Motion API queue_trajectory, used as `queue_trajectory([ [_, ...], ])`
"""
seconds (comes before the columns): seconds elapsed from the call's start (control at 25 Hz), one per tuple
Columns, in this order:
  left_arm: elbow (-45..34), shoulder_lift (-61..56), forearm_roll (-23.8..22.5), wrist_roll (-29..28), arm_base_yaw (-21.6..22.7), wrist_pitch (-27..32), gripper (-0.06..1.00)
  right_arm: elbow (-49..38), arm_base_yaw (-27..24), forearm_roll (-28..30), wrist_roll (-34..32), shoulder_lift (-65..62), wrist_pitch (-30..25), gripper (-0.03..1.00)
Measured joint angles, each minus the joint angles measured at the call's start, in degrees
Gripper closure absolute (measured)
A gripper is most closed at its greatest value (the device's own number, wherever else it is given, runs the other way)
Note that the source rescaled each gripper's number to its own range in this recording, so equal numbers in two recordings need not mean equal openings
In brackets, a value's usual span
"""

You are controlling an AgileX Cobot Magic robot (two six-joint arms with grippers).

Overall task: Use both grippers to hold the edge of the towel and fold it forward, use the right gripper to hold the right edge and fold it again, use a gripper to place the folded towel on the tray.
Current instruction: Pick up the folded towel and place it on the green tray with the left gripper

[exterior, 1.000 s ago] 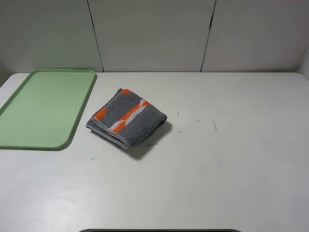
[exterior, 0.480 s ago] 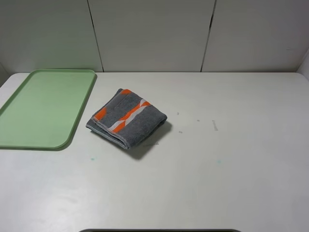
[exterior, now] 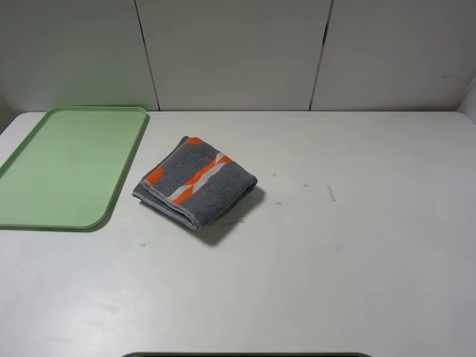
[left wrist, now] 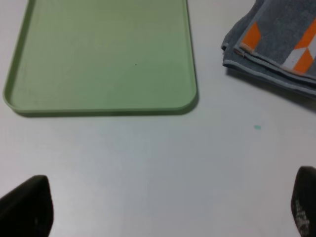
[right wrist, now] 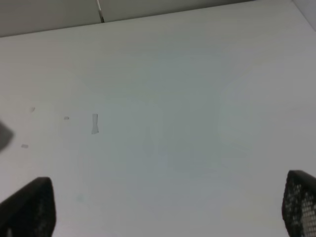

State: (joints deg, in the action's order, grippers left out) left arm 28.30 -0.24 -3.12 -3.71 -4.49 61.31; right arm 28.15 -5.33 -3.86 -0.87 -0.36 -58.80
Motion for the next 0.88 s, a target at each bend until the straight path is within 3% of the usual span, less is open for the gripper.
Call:
queue_trajectory([
  [0.24, 4.2, 10.3, 2.0, 0.4, 0.0, 0.4, -0.03, 0.0, 0.0, -0.1, 0.0, 0.0, 0.0, -0.03],
  [0.4, 8.3, 21.4, 3.1, 4.2, 0.0, -0.7, -0.05, 0.0, 0.0, -0.1, 0.0, 0.0, 0.0, -0.03],
  [0.88, 17.7, 52.8, 10.8, 14.6, 0.0, -11.8, -0.06, 0.0, 0.0, -0.1, 0.0, 0.0, 0.0, -0.03],
])
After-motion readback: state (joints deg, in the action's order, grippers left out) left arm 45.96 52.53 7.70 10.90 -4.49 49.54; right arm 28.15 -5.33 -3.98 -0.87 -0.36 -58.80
